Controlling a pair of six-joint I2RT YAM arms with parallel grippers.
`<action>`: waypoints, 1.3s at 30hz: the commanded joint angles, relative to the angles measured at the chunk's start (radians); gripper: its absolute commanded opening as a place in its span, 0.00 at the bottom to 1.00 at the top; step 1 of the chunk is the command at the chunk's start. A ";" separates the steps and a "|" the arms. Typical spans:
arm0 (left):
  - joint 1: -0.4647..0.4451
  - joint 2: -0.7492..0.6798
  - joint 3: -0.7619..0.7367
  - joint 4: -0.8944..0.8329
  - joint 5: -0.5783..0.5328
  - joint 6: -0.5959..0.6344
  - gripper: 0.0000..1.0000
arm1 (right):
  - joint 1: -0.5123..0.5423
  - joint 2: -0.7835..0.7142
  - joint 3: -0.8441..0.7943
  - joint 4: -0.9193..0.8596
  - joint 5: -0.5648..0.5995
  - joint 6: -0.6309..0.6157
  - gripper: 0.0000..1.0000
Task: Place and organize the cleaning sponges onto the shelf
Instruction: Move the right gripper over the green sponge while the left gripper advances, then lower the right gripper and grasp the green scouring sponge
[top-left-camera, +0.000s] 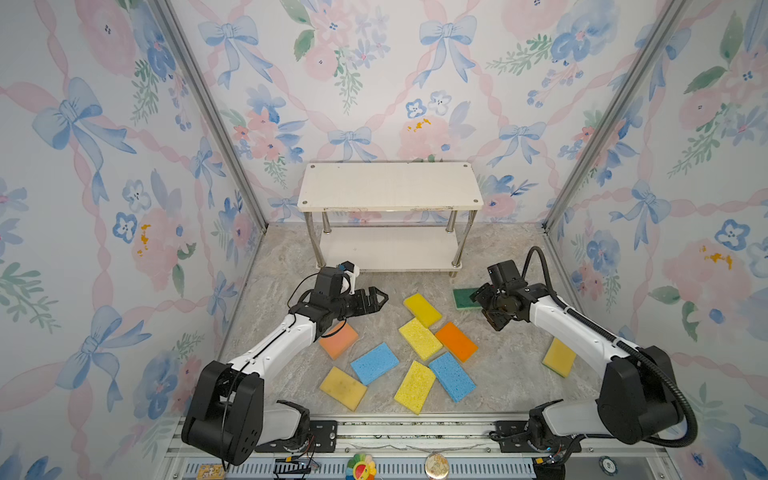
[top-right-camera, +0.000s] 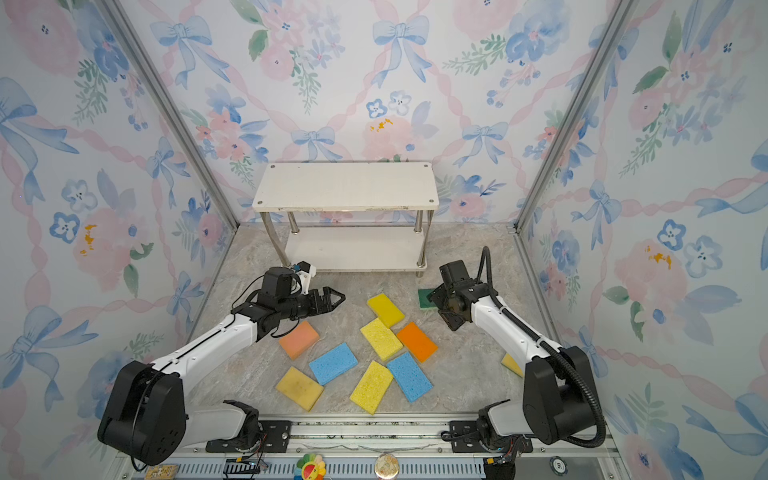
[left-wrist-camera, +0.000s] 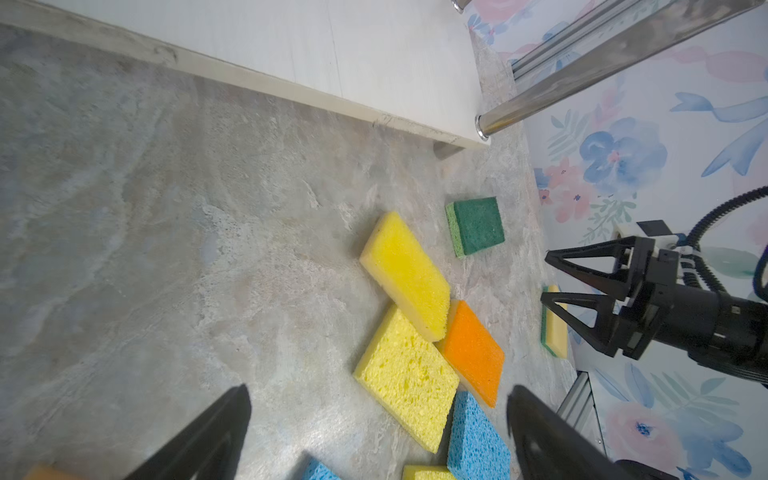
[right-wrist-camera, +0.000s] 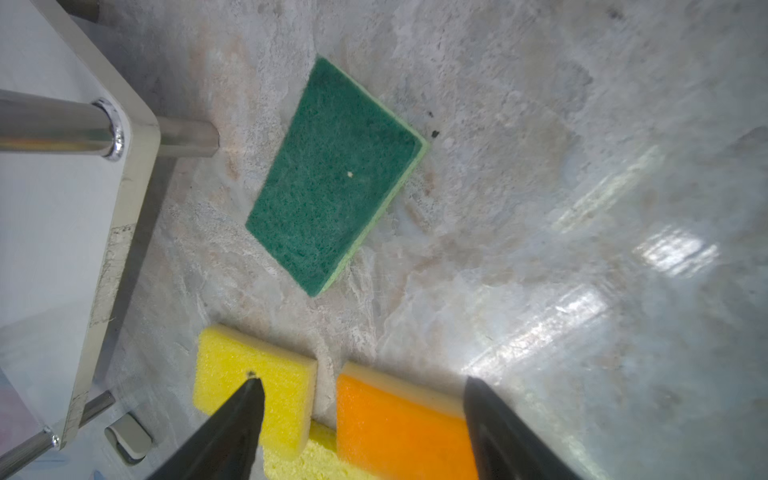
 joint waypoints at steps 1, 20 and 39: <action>-0.004 0.018 0.029 -0.006 0.000 -0.013 0.98 | 0.010 0.031 0.008 0.065 0.055 0.042 0.77; 0.003 0.006 0.018 -0.027 0.011 0.003 0.98 | 0.010 0.185 0.008 0.189 0.041 0.080 0.67; 0.049 0.009 0.018 -0.051 0.034 0.023 0.98 | 0.002 0.296 0.031 0.232 0.038 0.123 0.59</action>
